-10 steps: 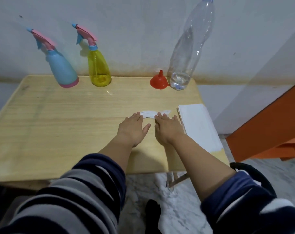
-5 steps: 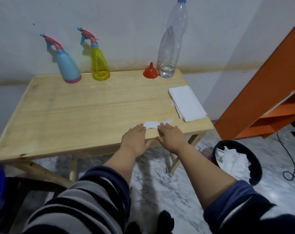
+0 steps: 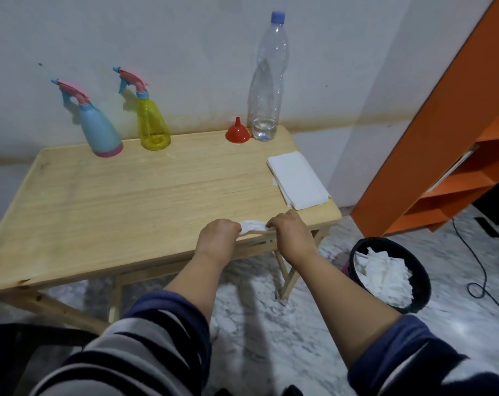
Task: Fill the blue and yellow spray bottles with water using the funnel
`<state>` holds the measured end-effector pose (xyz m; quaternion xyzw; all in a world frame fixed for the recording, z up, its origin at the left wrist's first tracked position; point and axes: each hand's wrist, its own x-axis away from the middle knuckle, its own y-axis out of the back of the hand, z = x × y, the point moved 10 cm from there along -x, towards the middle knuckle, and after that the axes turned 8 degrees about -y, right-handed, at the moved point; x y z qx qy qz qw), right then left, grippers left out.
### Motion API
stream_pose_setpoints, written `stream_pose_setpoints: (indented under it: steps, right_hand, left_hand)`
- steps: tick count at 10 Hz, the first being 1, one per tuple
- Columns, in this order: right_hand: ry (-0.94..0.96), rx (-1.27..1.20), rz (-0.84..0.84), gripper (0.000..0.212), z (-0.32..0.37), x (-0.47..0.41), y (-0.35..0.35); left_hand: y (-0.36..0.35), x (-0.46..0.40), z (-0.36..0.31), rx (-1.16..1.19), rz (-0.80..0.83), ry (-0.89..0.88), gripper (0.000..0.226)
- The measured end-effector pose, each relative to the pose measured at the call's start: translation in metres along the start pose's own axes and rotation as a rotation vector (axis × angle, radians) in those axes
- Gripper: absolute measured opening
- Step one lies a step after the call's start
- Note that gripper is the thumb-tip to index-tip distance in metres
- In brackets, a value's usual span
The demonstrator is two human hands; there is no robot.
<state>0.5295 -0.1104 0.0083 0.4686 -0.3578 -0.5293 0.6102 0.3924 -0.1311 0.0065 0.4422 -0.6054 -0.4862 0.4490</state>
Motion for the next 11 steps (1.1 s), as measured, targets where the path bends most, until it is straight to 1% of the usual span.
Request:
stream_pose_setpoints:
  steps: [1,2,3,4,5,6,7,8,9,10,11]
  right_hand:
    - [-0.031,-0.014,-0.096,0.049,-0.03,-0.012,0.033]
    - [-0.077,-0.003,-0.18,0.047,-0.075,-0.023,0.071]
    - [-0.134,0.003,-0.263,0.043,-0.133,-0.025,0.107]
    - [-0.187,-0.004,-0.314,0.038,-0.202,-0.024,0.127]
    - [-0.266,-0.015,-0.326,0.031,-0.28,-0.021,0.134]
    - [-0.388,-0.034,-0.303,0.031,-0.362,-0.015,0.131]
    - [-0.501,-0.046,-0.289,0.036,-0.437,-0.006,0.119]
    - [-0.592,-0.084,-0.232,0.037,-0.501,0.003,0.096]
    - [-0.677,-0.186,-0.052,0.043,-0.555,0.014,0.052]
    - [-0.725,-0.185,0.109,0.046,-0.586,0.028,0.014]
    - [-0.774,-0.192,0.219,0.043,-0.598,0.039,-0.004]
  left_hand:
    - [0.024,-0.026,-0.026,0.032,-0.101,-0.053,0.039]
    - [0.049,-0.058,-0.066,0.128,-0.211,-0.124,0.048]
    - [0.059,-0.094,-0.12,0.202,-0.276,-0.198,0.048]
    - [0.053,-0.131,-0.182,0.285,-0.3,-0.252,0.044]
    - [0.031,-0.169,-0.251,0.369,-0.272,-0.305,0.041]
    - [0.002,-0.207,-0.318,0.47,-0.225,-0.325,0.037]
    - [-0.041,-0.242,-0.373,0.611,-0.137,-0.269,0.041]
    - [-0.093,-0.268,-0.42,0.686,-0.016,-0.282,0.045]
    - [-0.152,-0.287,-0.462,0.612,0.186,-0.368,0.059]
    - [-0.211,-0.293,-0.477,0.578,0.432,-0.355,0.071]
    - [-0.236,-0.294,-0.479,0.473,0.514,-0.363,0.069]
